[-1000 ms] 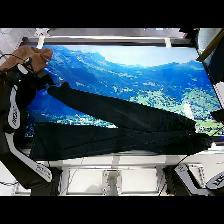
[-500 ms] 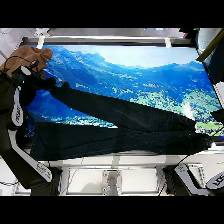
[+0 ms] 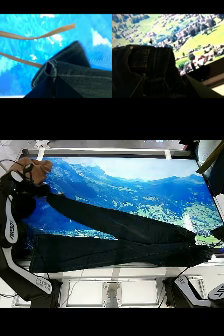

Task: Fold the clothes and pants, and hang the long-sleeved shirts on hangers.

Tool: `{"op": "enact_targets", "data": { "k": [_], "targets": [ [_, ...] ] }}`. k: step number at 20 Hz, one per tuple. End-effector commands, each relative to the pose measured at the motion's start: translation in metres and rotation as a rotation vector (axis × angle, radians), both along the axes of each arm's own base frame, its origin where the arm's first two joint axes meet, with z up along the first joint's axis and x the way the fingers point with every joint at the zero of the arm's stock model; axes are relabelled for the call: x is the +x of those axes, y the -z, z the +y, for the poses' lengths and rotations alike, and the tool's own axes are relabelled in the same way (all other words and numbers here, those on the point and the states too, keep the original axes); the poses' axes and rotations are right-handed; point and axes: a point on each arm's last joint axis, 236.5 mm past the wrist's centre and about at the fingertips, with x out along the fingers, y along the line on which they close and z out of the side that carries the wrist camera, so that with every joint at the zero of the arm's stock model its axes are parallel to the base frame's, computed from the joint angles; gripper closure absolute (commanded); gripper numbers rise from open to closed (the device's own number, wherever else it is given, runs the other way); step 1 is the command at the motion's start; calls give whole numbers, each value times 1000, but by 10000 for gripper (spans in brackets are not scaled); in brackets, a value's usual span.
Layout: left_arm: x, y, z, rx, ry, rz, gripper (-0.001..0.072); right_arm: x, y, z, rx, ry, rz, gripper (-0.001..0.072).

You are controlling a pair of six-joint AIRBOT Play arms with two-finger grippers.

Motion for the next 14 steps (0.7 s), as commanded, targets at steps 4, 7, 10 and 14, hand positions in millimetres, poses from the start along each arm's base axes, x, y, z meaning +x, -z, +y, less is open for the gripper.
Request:
{"op": "enact_targets", "data": {
  "k": [4, 7, 10, 14],
  "targets": [
    [-6, -52, 0, 16, -39, -71, 692, 14, 75, 17, 310, -1, 51, 177],
    [-14, -49, -3, -4, -50, -30, 692, 21, 113, 24, 395, -29, 86, 177],
    [-19, -47, -4, -10, -52, -7, 692, 35, 137, 26, 367, -75, 107, 177],
    [-21, -45, 2, 19, -53, 3, 692, 57, 123, 12, 298, -107, 75, 177]
  ]
}}
